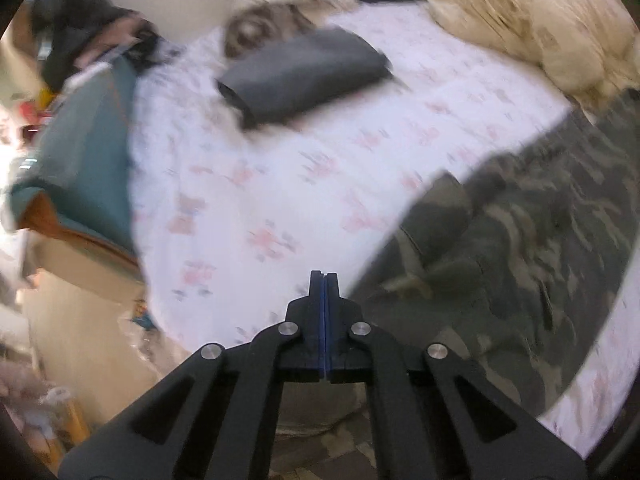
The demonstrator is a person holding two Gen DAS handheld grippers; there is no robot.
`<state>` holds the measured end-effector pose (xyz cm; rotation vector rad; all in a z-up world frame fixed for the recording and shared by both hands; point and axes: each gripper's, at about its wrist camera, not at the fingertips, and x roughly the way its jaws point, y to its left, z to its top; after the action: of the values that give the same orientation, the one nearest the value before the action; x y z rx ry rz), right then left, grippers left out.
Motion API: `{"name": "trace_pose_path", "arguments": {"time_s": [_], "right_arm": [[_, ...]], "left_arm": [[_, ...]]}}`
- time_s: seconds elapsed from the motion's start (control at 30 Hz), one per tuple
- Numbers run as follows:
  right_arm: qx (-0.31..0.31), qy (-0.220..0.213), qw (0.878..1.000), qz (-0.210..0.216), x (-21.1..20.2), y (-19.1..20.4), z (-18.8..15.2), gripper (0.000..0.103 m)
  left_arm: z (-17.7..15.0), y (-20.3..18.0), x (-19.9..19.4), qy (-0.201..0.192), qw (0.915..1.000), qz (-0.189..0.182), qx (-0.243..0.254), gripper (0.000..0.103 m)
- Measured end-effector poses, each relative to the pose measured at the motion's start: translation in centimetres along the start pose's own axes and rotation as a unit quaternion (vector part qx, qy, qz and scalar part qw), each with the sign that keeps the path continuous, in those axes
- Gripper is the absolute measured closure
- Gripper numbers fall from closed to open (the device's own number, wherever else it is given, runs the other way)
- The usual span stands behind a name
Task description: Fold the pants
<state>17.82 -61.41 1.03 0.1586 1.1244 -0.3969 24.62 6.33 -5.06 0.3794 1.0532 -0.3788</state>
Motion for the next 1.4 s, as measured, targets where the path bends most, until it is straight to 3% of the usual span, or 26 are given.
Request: {"name": "trace_pose_path", "arguments": {"time_s": [0.13,0.2,0.27,0.37,0.47,0.53,0.57,0.6,0.67,0.77,0.87,1.07,1.27,1.4], "right_arm": [[-0.028,0.015,0.999,-0.003,1.5,1.7,0.1,0.097],[-0.030,0.020,0.999,-0.005,2.2,2.0,0.0,0.097],[-0.027,0.023,0.999,-0.003,2.7,2.1,-0.1,0.097],[-0.028,0.027,0.999,-0.003,3.3,2.1,-0.2,0.097],[-0.033,0.028,0.999,-0.006,3.6,2.2,-0.2,0.097],[-0.028,0.026,0.999,-0.005,3.7,2.0,-0.2,0.097],[-0.028,0.026,0.999,-0.004,3.7,2.0,-0.2,0.097],[-0.028,0.025,0.999,-0.004,3.8,2.0,-0.3,0.097],[-0.030,0.026,0.999,-0.006,3.8,1.9,-0.3,0.097],[-0.027,0.022,0.999,-0.006,3.5,1.5,-0.6,0.097],[-0.024,0.012,1.000,-0.002,2.6,1.0,-0.8,0.097],[-0.001,-0.015,1.000,0.011,0.2,0.0,-0.5,0.097],[-0.006,-0.007,1.000,-0.007,1.9,0.2,0.8,0.097],[-0.008,0.009,1.000,-0.019,6.0,0.1,2.4,0.097]], "left_arm": [[-0.4,-2.0,1.6,0.034,0.9971,-0.065,0.019,0.096],[-0.6,-3.2,2.7,0.058,0.9934,-0.091,0.039,0.054],[-0.7,-5.0,3.3,0.071,0.9903,-0.086,0.083,0.039],[-0.1,-6.3,4.7,0.083,0.9859,-0.035,0.141,0.039],[0.9,-5.7,5.6,0.088,0.9863,-0.026,0.137,0.041],[1.1,-5.8,6.4,0.101,0.9830,-0.076,0.133,0.060],[0.9,-6.7,6.8,0.116,0.9761,-0.094,0.158,0.085],[0.6,-7.6,7.0,0.121,0.9720,-0.091,0.180,0.095],[0.0,-8.8,6.9,0.117,0.9669,-0.078,0.213,0.100],[-0.3,-9.2,5.3,0.079,0.9700,-0.048,0.225,0.102],[0.1,-7.9,1.9,0.026,0.9822,-0.047,0.180,0.102],[0.1,-6.5,-3.3,-0.035,0.9899,-0.021,0.135,0.102],[1.7,-4.7,-0.8,-0.014,0.9943,0.007,0.105,0.102],[2.6,-3.9,3.0,0.015,0.9954,0.033,0.089,0.103]]}}
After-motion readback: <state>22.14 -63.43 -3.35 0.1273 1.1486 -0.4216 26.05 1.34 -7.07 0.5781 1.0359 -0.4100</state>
